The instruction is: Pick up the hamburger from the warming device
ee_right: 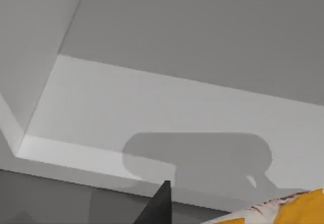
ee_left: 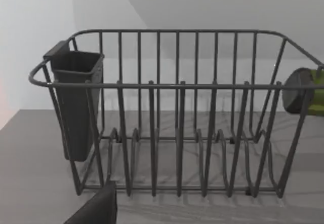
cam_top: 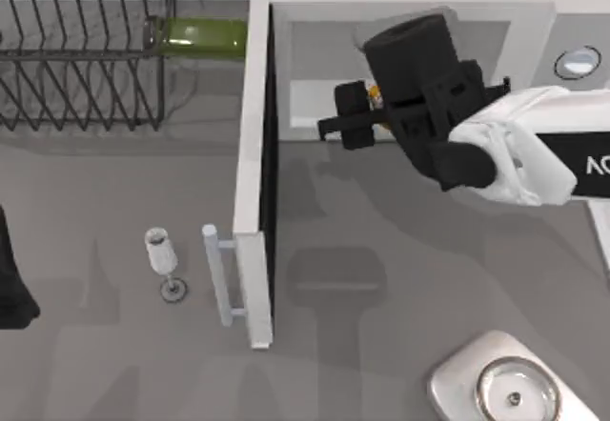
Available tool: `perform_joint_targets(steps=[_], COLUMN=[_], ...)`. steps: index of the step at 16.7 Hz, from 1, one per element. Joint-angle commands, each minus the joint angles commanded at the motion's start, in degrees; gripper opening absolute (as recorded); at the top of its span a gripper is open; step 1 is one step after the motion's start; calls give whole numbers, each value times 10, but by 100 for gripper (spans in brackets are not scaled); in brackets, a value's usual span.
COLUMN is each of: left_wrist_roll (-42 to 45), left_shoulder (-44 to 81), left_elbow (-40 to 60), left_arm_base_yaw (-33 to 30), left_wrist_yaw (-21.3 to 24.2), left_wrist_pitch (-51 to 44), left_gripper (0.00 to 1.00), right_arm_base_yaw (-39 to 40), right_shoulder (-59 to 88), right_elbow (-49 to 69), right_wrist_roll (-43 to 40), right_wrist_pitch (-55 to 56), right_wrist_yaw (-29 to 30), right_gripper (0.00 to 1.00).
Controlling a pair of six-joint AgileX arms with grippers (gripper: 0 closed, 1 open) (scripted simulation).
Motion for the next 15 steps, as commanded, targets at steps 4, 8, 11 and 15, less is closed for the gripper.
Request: perform_joint_targets(steps=[4, 8, 11, 15], left_wrist_roll=[0, 0, 0, 0], left_shoulder=[0, 0, 0, 0], left_elbow=[0, 0, 0, 0], left_arm_base_yaw=[0, 0, 0, 0], left_wrist_yaw=[0, 0, 0, 0], left_wrist_pitch=[0, 0, 0, 0], left_gripper=[100, 100, 100, 100], right_arm_base_yaw=[39, 63, 65, 62], right_shoulder=[-150, -229, -234, -223], right_elbow=[-169, -248, -253, -255], right_wrist_roll=[42, 68, 70, 70], right_wrist_pitch=[61, 97, 100, 107], right_wrist_yaw=[78, 126, 129, 128], right_gripper=[0, 0, 0, 0])
